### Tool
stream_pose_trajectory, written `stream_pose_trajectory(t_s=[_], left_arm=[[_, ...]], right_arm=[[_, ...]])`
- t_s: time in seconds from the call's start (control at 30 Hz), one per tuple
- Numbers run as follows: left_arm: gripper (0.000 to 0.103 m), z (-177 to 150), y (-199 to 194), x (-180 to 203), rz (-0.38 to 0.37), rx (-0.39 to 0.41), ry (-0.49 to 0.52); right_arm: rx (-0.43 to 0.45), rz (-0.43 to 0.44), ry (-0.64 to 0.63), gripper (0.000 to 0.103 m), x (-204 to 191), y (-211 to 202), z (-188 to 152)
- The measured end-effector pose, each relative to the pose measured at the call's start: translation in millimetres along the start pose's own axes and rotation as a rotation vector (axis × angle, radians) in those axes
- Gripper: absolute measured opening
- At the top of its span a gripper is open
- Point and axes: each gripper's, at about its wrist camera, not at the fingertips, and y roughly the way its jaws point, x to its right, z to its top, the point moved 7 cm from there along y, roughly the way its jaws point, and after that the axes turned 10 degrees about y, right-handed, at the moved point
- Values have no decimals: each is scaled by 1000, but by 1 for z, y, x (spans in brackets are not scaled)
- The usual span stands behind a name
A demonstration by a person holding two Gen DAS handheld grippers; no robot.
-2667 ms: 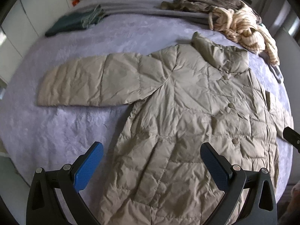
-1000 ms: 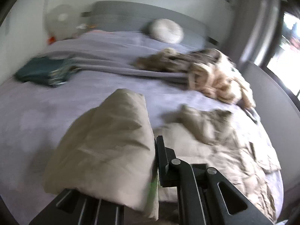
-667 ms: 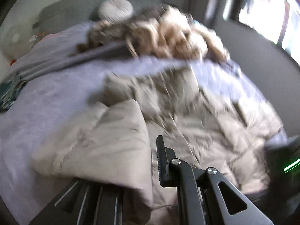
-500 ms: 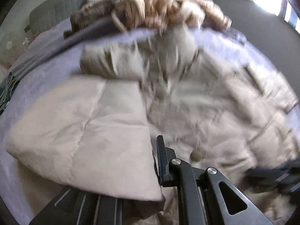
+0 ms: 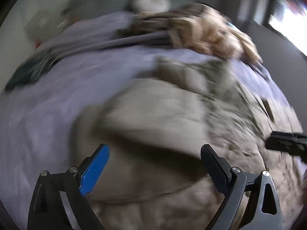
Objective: Fold large clothes
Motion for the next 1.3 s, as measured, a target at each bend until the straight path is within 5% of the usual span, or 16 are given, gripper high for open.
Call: stream_pose_trajectory(t_s=[0.1, 0.27, 0.33, 0.37, 0.4, 0.5, 0.53, 0.57, 0.63, 0.9, 1.07, 1.13, 1.17, 1.3], left_arm=[[97, -10, 15, -62, -32, -55, -178], [95, -31, 68, -108, -269, -163, -424], [70, -37, 83, -106, -321, -194, -438], [46, -38, 88, -101, -343, -205, -438], [33, -38, 90, -97, -355, -207, -443], [24, -34, 85, -94, -299, -174, -394], [24, -33, 82, -95, -273, -169, -375], [24, -32, 82, -95, -248, -170, -355], [24, -28, 86, -94, -228, -174, -339], [25, -29, 91, -96, -163, -196, -301], [25, -8, 56, -97, -43, -136, -232], [25, 2, 44, -93, -42, -93, -209], [25, 5, 45, -91, -44, -96, -197], [25, -7, 76, -82, 43, -200, -115]], right_arm=[[45, -28, -202, 80, -58, 10, 5], [92, -183, -516, 80, -131, 45, -7], [113, -250, -608, 80, -147, 62, -12], [120, -286, -648, 80, -153, 69, -14], [123, -339, -693, 80, -157, 82, -14], [121, -434, -745, 79, -156, 102, -10], [146, -468, -732, 64, -150, 104, -3], [172, -479, -701, 38, -146, 99, 4], [193, -448, -560, 23, -124, 83, 20], [63, -107, 141, 24, 21, 47, 34], [-20, 176, 541, 25, 84, 44, 19], [-7, 239, 622, 23, 99, 38, 18], [-6, 251, 632, 12, 102, 36, 18], [6, 211, 578, 9, 104, 26, 10]])
